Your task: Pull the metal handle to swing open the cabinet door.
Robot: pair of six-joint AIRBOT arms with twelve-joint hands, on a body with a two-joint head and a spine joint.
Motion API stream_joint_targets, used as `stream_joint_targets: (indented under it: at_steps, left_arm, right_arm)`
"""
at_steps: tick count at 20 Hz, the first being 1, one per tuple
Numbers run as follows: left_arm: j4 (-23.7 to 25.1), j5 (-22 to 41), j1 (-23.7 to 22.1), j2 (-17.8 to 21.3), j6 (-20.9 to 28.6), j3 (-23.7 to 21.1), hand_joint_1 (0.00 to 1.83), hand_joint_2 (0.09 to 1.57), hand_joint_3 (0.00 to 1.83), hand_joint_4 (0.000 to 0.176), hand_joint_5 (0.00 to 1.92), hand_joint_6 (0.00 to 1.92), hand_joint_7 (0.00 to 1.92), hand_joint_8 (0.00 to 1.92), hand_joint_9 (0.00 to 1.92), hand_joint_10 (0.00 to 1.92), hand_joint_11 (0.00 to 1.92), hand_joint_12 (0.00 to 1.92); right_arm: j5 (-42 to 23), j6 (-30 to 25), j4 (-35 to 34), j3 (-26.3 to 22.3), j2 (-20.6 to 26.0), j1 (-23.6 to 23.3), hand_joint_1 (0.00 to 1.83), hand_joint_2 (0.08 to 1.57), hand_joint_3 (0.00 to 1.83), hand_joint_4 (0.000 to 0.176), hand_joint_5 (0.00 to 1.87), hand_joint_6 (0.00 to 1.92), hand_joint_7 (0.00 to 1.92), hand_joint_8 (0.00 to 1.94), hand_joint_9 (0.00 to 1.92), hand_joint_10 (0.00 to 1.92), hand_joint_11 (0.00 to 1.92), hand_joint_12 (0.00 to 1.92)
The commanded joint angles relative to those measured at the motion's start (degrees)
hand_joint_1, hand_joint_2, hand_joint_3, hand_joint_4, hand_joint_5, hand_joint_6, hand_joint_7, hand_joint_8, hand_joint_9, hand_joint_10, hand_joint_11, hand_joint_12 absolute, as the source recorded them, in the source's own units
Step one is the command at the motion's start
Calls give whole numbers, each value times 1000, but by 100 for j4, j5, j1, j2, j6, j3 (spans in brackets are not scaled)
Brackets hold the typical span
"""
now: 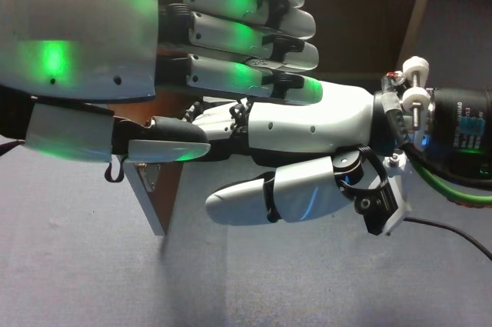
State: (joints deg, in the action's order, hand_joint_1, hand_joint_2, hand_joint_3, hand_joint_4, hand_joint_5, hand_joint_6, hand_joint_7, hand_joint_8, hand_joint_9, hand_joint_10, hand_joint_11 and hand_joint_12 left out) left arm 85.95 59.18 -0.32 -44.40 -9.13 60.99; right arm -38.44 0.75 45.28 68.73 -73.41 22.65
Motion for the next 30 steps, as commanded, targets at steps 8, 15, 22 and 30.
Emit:
stream_joint_targets:
  at_steps: [8, 15, 22, 30]
  left_arm:
    - [-557, 141, -71, 46, -34, -1, 0, 1571, 157, 0, 334, 0, 392, 1, 391, 2, 61, 767]
    - [-557, 141, -71, 46, -34, -1, 0, 1571, 157, 0, 340, 3, 397, 3, 397, 4, 70, 772]
    - [-557, 141, -71, 46, -34, -1, 0, 1571, 158, 0, 334, 0, 389, 0, 389, 1, 62, 771]
    - [-557, 141, -71, 46, -33, -1, 0, 1571, 157, 0, 332, 2, 387, 1, 390, 1, 66, 773]
  right_arm:
    - [-486, -36, -33, 58, 433, -89, 0, 1571, 88, 0, 196, 4, 285, 4, 278, 4, 0, 749]
    - [-493, -67, 338, 249, 747, -354, 0, 1571, 80, 0, 189, 2, 277, 2, 270, 2, 0, 749]
    - [-441, -67, 287, 294, 838, -658, 0, 1571, 85, 0, 183, 0, 267, 0, 260, 0, 0, 736]
    - [-415, -155, 364, 502, 806, -818, 0, 1571, 89, 0, 183, 3, 277, 3, 270, 4, 0, 756]
